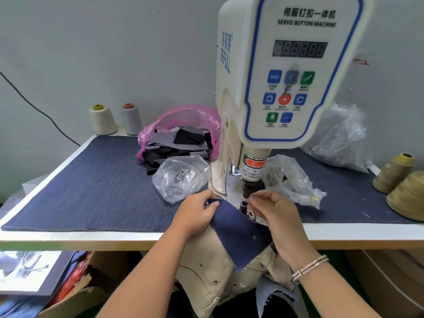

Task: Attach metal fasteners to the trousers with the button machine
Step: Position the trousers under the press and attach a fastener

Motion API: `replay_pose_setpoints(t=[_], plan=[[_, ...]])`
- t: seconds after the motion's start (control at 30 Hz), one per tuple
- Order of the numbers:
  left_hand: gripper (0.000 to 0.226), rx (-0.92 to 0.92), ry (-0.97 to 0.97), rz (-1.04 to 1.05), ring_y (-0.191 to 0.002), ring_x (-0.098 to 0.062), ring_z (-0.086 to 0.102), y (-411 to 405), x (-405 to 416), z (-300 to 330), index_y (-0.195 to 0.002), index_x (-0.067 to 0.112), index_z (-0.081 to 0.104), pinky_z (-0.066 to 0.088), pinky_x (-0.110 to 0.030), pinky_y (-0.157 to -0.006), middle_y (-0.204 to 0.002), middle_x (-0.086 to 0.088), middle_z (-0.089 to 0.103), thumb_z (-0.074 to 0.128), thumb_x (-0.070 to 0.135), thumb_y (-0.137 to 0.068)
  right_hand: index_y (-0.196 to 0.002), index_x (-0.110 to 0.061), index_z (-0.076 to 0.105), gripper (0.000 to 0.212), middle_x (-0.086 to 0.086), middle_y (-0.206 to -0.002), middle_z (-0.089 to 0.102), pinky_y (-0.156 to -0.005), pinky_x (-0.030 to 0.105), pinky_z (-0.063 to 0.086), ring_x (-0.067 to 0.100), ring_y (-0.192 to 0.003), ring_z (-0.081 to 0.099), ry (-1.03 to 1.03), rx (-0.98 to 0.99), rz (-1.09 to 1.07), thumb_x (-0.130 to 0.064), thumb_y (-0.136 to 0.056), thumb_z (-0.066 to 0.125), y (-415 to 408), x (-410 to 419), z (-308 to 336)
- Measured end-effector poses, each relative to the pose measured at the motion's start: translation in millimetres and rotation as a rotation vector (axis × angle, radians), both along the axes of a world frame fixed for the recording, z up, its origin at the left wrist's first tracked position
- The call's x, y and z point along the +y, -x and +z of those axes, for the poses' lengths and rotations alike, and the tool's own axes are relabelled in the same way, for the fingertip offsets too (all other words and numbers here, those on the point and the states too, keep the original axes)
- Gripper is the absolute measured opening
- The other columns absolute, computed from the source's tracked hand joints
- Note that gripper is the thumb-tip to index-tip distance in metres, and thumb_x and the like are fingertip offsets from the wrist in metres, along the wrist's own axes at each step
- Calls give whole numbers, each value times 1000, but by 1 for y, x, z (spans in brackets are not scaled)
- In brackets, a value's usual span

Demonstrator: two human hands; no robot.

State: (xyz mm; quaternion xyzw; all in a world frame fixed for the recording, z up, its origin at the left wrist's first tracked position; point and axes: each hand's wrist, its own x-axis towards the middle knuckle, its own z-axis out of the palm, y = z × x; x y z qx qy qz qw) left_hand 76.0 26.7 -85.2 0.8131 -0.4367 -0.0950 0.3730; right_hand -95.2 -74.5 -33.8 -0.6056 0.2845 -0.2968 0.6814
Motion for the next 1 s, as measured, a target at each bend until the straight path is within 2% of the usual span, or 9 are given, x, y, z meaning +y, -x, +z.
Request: replay_pose_setpoints(t=[0.07, 0.13, 0.27, 0.4, 0.6, 0.77, 0.87, 1.0], plan=[[11, -3, 0, 0, -81, -20, 57, 0, 0, 0, -90, 18, 61, 48, -40, -79, -85, 2, 66, 55, 28, -90, -78, -24, 75, 14, -4, -80, 74, -62, 10, 48, 1, -72, 67, 8, -3, 0, -10, -78, 72, -3, -3, 1], [11, -5, 4, 4, -80, -19, 57, 0, 0, 0, -89, 17, 61, 48, -40, -78, -84, 2, 66, 56, 27, -90, -78, -27, 77, 14, -4, -79, 74, -60, 10, 47, 0, -70, 66, -68, -26, 41, -16, -70, 75, -3, -5, -1], [11, -11, 6, -1, -80, -19, 57, 0, -1, 0, -89, 18, 61, 48, -39, -78, -84, 3, 66, 56, 27, -90, -76, -24, 77, 11, -9, -70, 70, -59, 13, 44, -5, -59, 59, -103, 40, 35, -15, -79, 71, -6, -7, -7], [10, -3, 9, 2, -82, -20, 57, 0, 0, 0, -89, 18, 61, 48, -40, -79, -85, 3, 66, 56, 27, -90, -75, -22, 75, 5, -5, -74, 70, -66, 20, 44, 6, -73, 62, 5, 125, 93, -24, -79, 73, -16, -3, -4], [10, -1, 16, -1, -84, -20, 58, 1, 0, 1, -91, 18, 62, 48, -40, -79, -87, 3, 67, 56, 26, -89, -76, -24, 75, 3, -3, -79, 73, -68, 18, 46, 2, -73, 63, 118, 209, 103, -22, -77, 73, -19, -8, -4], [8, -2, 22, -3, -83, -19, 57, 1, 1, 2, -88, 20, 61, 47, -37, -77, -86, 4, 66, 56, 26, -90, -73, -22, 73, 7, -5, -73, 71, -64, 16, 46, 1, -70, 64, 209, 240, 93, -23, -79, 73, -13, -14, -5], [6, 1, 22, -3, -82, -18, 56, 2, 0, 2, -85, 23, 58, 46, -35, -76, -85, 4, 65, 57, 26, -90, -77, -24, 74, 5, -8, -76, 72, -67, 18, 46, 4, -78, 65, 241, 244, 75, -26, -81, 72, -9, -15, -6], [6, -3, 18, 2, -82, -17, 56, 1, 0, 2, -87, 22, 60, 46, -34, -76, -86, 5, 65, 57, 27, -90, -87, -20, 72, 5, -9, -79, 71, -63, 9, 44, 1, -79, 64, 356, 292, 92, -24, -84, 69, -11, -17, -4]])
